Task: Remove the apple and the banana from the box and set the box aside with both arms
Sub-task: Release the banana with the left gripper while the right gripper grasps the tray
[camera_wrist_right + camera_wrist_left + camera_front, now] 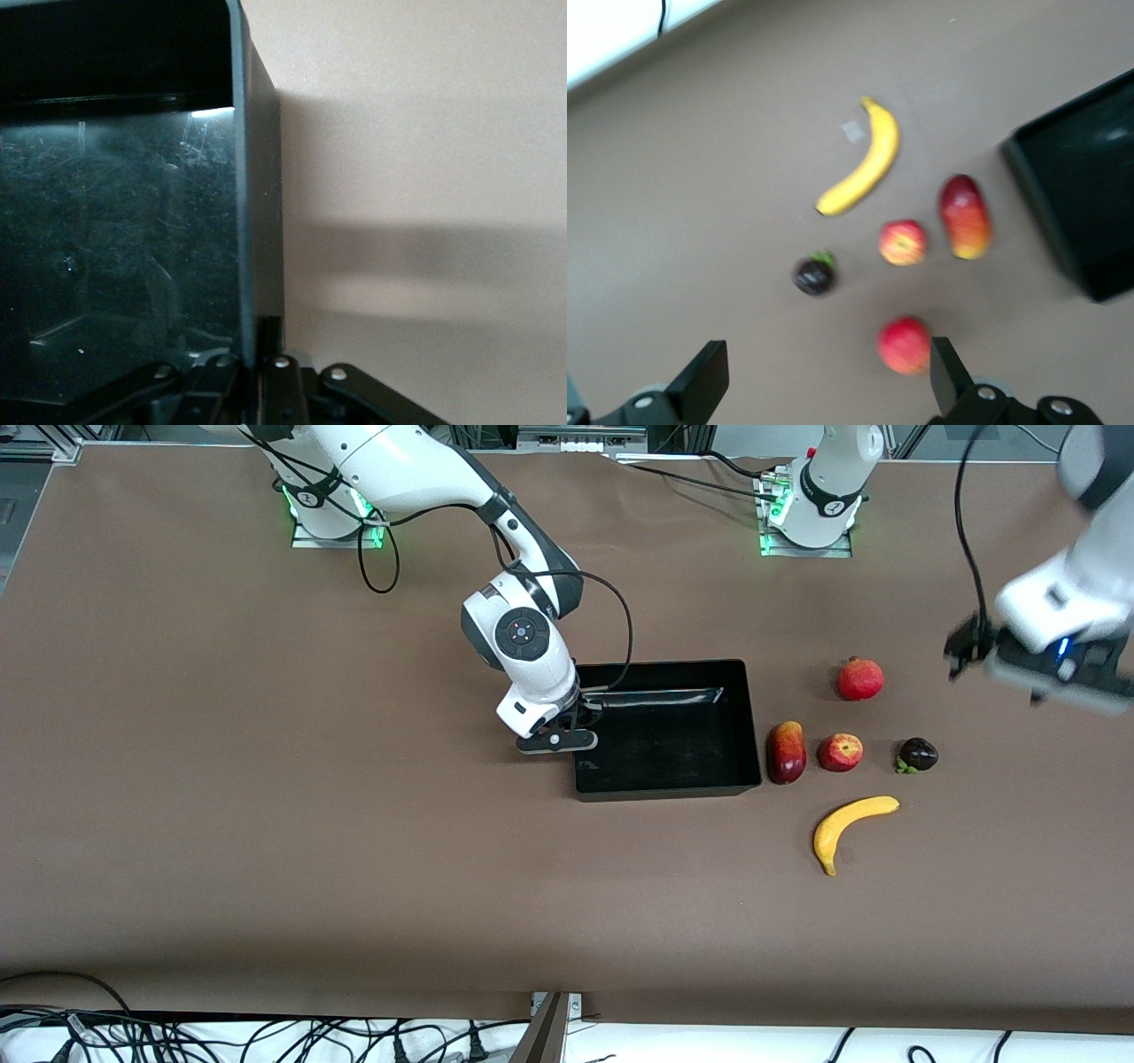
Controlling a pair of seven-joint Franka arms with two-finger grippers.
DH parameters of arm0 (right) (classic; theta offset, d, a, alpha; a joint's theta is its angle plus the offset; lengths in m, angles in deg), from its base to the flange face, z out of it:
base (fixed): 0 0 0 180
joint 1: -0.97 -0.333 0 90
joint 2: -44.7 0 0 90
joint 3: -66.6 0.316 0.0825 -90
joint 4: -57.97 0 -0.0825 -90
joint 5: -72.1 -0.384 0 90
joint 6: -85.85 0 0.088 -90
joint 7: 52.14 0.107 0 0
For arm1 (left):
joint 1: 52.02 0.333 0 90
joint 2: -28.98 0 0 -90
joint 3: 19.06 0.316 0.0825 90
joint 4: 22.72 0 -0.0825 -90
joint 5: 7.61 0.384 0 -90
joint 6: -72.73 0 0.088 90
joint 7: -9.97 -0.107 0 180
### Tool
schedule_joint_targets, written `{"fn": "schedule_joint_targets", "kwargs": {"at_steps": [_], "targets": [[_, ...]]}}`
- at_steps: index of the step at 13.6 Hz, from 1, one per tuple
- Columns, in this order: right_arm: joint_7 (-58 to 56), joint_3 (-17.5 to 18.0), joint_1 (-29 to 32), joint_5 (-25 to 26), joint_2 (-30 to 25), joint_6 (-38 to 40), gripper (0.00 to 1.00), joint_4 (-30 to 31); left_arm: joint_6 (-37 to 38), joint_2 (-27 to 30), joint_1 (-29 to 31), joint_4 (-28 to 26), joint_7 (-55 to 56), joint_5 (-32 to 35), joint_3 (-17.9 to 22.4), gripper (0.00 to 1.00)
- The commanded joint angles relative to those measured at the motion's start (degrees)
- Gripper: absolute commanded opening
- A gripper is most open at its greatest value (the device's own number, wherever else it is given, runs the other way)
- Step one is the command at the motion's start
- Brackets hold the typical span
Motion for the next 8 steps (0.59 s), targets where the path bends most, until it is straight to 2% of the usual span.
{"fn": "schedule_joint_targets", "kwargs": {"at_steps": [1,3,4,6,8], "targets": [[-0.1,-0.6,-0.6,-0.3,-0.4,0.6,0.0,-0.8,3.3,4.0,-0.1,-2.4,7.7,-4.3,0.3,1.0],[-1.7,-1.2,-0.3,-0.1,-3.4,3.0,0.0,-0.3,3.8,3.4,0.1,-1.6,8.9,-4.5,0.1,1.0],[-2.7,-2.2,0.1,-0.1,-5.4,6.7,0.0,-0.5,4.0,3.4,0.3,-1.6,8.9,-6.1,0.2,1.0],[-3.7,-6.2,0.8,-1.3,-9.8,13.3,0.0,-0.1,3.9,3.4,0.3,-1.6,9.2,-6.4,0.0,1.0],[-7.5,-8.0,4.8,-1.5,-12.9,18.9,0.0,0.5,4.0,3.4,0.5,-1.6,9.5,-6.4,0.2,1.0]]}}
